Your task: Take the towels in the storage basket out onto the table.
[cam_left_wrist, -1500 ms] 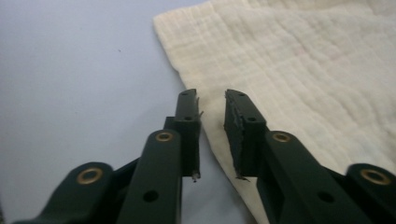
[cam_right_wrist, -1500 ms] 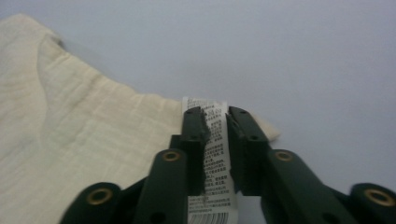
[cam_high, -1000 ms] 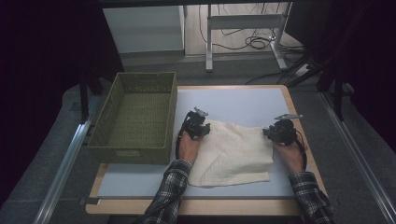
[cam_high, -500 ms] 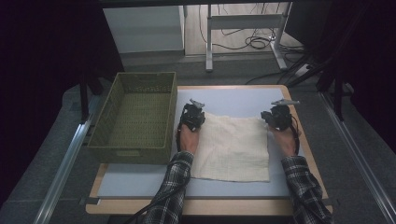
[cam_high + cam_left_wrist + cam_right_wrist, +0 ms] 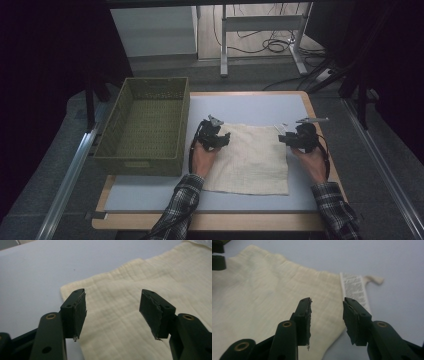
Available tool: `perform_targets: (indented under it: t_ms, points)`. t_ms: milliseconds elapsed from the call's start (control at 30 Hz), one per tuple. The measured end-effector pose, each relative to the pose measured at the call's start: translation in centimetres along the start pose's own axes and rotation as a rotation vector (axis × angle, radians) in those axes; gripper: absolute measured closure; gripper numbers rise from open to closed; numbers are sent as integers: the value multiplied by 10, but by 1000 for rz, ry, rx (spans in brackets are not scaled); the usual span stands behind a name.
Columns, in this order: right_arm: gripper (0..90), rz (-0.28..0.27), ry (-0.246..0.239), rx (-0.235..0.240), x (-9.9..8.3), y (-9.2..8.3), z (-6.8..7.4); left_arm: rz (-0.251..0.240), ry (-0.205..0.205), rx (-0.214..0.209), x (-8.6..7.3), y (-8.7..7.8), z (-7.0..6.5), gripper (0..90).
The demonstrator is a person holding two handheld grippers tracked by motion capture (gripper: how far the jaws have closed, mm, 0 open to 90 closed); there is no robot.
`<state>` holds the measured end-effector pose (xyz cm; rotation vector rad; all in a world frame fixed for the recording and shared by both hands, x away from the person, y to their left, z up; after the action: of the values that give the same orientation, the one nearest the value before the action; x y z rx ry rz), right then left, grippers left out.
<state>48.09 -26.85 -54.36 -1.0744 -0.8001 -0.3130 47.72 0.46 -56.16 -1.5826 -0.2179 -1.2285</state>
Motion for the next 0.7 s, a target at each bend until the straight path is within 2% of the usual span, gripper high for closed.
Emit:
perform_targets:
  t_ms: [133, 167, 300, 333, 367, 533, 567, 700]
  points:
    - [546, -11, -24, 3, -15, -16, 7, -9, 16, -11, -7, -11, -10, 383]
    - [540, -18, -30, 13, -22, -24, 10, -11, 27, -28, -11, -17, -16, 391]
    - [535, -21, -51, 18, -33, -36, 15, -10, 50, -38, -20, -28, -25, 397]
    - [536, -19, -56, 37, -42, -44, 21, -12, 52, -44, -25, -32, -29, 399]
    - [536, -19, -56, 37, -42, -44, 21, -18, 46, -49, -27, -35, -31, 399]
    - [581, 19, -96, 83, -67, -59, 36, -31, 53, -58, -46, -57, -41, 416]
    - [604, 35, -110, 94, -79, -66, 42, -32, 55, -59, -49, -61, -42, 422]
    - [624, 49, -107, 121, -94, -75, 50, -45, 54, -77, -60, -80, -49, 431]
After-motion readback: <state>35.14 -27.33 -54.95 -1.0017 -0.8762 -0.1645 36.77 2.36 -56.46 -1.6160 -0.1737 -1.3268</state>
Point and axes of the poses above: each handheld gripper's, and its own axes: y roughly forward along the jaws, x roughly out of its top, z roughly to its left, the point moved 7 cm from there along y, roughly forward along the jaws, and after that the axes turned 8 degrees about y, right-handed, at the moved point
